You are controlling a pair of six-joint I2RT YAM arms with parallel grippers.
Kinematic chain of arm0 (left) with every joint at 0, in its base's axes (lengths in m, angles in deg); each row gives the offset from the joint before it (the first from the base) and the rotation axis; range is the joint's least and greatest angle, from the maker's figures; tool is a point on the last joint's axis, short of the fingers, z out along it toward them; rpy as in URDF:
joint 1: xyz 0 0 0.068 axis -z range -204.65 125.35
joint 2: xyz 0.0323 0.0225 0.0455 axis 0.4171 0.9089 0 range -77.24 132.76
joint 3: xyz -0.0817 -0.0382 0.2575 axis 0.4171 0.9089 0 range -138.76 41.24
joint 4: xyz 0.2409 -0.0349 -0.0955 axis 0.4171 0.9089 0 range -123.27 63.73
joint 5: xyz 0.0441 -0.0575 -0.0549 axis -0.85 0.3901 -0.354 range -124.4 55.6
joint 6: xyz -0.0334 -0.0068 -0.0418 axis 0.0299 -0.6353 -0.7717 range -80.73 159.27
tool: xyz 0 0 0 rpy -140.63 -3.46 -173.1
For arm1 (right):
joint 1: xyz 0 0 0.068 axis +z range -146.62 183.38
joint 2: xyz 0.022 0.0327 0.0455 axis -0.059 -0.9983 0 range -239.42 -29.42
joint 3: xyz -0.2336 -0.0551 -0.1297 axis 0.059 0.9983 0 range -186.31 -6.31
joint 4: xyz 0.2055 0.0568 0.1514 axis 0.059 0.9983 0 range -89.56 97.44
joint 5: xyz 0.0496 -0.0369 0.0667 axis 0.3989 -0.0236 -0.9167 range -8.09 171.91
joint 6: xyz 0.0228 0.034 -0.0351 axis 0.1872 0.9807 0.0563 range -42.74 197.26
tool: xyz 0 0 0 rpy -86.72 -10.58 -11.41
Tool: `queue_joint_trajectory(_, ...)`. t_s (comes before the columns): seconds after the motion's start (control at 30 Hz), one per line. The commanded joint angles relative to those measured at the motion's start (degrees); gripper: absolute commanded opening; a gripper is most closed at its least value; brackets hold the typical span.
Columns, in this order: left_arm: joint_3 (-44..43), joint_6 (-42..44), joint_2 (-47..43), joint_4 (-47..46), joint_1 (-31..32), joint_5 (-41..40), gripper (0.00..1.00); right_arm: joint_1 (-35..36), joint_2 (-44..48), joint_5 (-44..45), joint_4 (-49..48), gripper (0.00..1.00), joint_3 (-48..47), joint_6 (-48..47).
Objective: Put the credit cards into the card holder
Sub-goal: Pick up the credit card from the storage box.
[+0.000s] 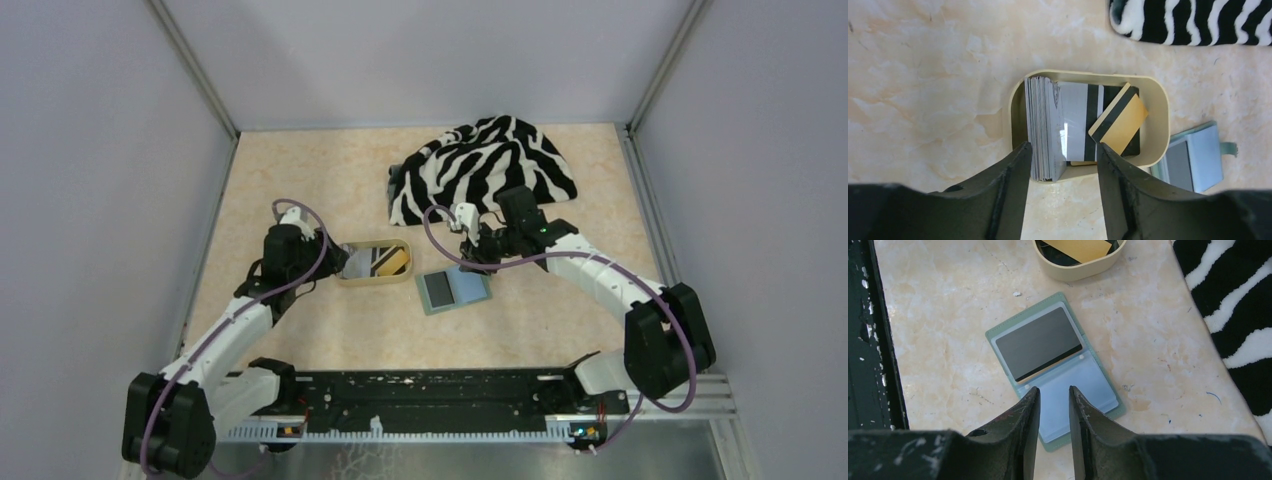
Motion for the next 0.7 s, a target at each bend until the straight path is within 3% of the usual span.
queue_joint_trajectory(0.0,-2.5,3.5,4.1,-1.1,-1.7,4.0,0.55,-0.5,-0.5,-1.1,-0.1,0.28,-1.9,-1.2)
queue_joint_trajectory(0.2,-3.7,4.3,8.9,-2.3,-2.0,2.3,0.55,-0.6,-1.0,-0.9,0.0,0.28,-1.9,-1.6)
queue_joint_trajectory(0.67,-5.3,3.7,16.3,-3.9,-3.6,9.6,0.51,-0.6,-1.5,-1.3,1.1,0.28,-2.4,-2.2)
